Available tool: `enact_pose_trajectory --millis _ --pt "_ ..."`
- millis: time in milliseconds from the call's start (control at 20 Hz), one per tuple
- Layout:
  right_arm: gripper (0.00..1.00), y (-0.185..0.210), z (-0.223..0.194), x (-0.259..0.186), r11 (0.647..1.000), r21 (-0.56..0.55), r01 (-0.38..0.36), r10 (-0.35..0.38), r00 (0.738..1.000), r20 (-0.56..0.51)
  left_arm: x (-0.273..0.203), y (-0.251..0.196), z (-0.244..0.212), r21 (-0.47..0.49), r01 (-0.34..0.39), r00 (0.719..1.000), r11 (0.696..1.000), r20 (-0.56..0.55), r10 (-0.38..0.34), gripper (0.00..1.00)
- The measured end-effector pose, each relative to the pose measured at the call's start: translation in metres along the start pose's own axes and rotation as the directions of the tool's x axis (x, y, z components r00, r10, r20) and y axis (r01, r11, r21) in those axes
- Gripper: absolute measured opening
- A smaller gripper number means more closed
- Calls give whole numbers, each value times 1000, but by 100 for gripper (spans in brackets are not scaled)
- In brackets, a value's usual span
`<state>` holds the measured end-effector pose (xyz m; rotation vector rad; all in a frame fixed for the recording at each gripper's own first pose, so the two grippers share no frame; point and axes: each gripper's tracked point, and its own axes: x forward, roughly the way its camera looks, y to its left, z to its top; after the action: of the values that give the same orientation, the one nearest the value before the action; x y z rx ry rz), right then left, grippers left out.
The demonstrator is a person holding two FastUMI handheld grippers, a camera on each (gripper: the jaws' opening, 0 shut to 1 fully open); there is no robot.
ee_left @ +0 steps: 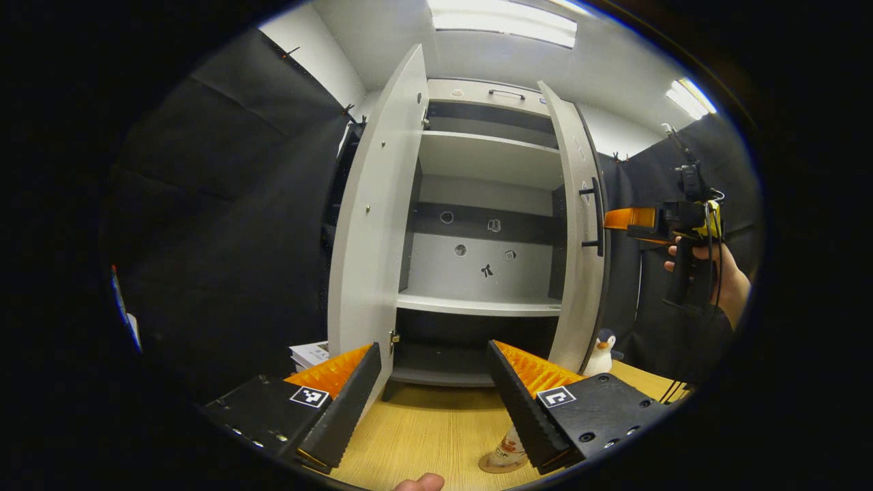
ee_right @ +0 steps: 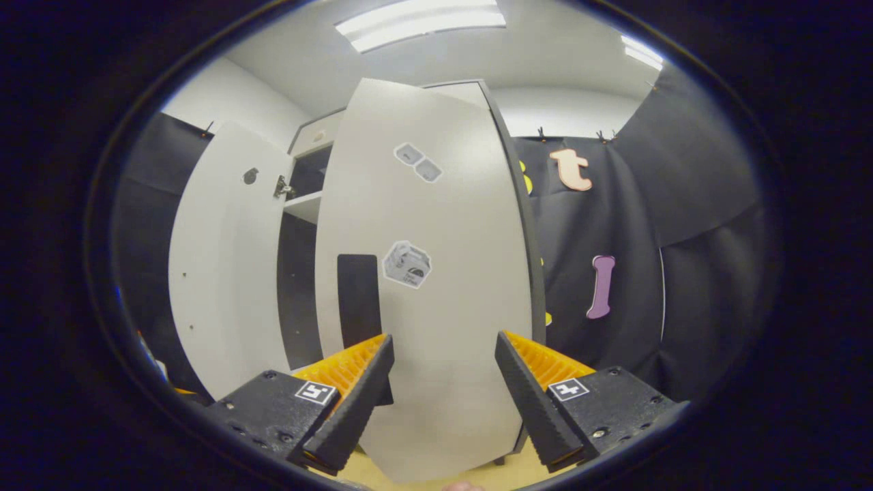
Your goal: Grasp the bottle in the cabinet with the left hand and place it on the coaster, then close the right door with the right hand and the left door with the left hand.
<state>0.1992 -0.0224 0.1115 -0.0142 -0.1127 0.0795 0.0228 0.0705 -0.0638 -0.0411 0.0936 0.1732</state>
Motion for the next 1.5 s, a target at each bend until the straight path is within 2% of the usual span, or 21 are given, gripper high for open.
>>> enact_pose_trajectory --millis 150,200,250,350,400,450,500,550,650,700,900,950,1000,1100,1150,1300,1350,1400,1450,1500 --pt "98 0 -1 -4 1000 6 -2 2 1000 4 -7 17 10 -19 -33 999 999 4 33 99" --pt "98 -1 -2 -10 1000 7 -5 5 1000 4 -10 24 16 -34 -43 999 998 4 43 95" --pt "93 -2 -4 -21 1000 7 -8 7 1000 10 -11 33 24 -50 -59 998 997 6 59 95" --pt "93 -1 -11 -52 999 -13 -37 37 998 50 -19 67 46 -73 -141 988 987 49 145 95" --pt "98 6 -16 -63 997 -38 -68 70 995 69 -19 90 65 -76 -182 976 980 104 189 95" --pt "97 13 -26 -75 993 -59 -98 102 992 73 -17 114 77 -73 -219 964 973 138 228 95" --pt "98 21 -39 -84 990 -75 -121 126 990 58 -12 136 86 -61 -257 952 964 157 264 99" --pt "98 28 -54 -94 988 -78 -132 135 991 27 -4 158 91 -39 -300 940 953 160 302 95" --pt "93 35 -79 -109 992 -36 -124 122 992 -34 14 195 106 8 -389 906 921 183 381 95" --pt "98 42 -86 -118 992 -4 -128 128 991 -47 23 205 113 16 -402 900 916 194 391 95" --pt "98 37 -98 -142 994 35 -100 102 991 -84 65 229 149 -10 -391 893 920 237 382 99" --pt "93 33 -100 -146 996 28 -81 83 993 -85 76 232 156 -12 -389 892 921 247 380 99" --pt "98 28 -105 -151 998 15 -64 65 993 -101 90 235 162 -8 -391 890 920 251 380 94" --pt "98 18 -115 -160 999 20 -34 36 990 -133 109 231 165 11 -388 893 922 250 373 95" --pt "93 14 -117 -163 999 32 -23 27 990 -139 111 226 166 19 -381 896 924 255 364 99" --pt "98 0 -124 -170 998 57 17 -8 986 -166 105 221 167 42 -419 872 907 297 389 99" --pt "93 -5 -124 -173 998 55 29 -19 985 -173 104 217 165 33 -406 877 913 296 379 99" --pt "98 -9 -124 -173 998 51 36 -26 984 -175 105 214 164 16 -392 883 920 287 371 99" --pt "98 -12 -122 -174 998 45 39 -31 984 -175 106 211 161 -4 -375 891 927 274 361 99" --pt "98 -14 -120 -174 998 41 40 -32 985 -172 108 205 159 -25 -353 900 935 263 346 92"
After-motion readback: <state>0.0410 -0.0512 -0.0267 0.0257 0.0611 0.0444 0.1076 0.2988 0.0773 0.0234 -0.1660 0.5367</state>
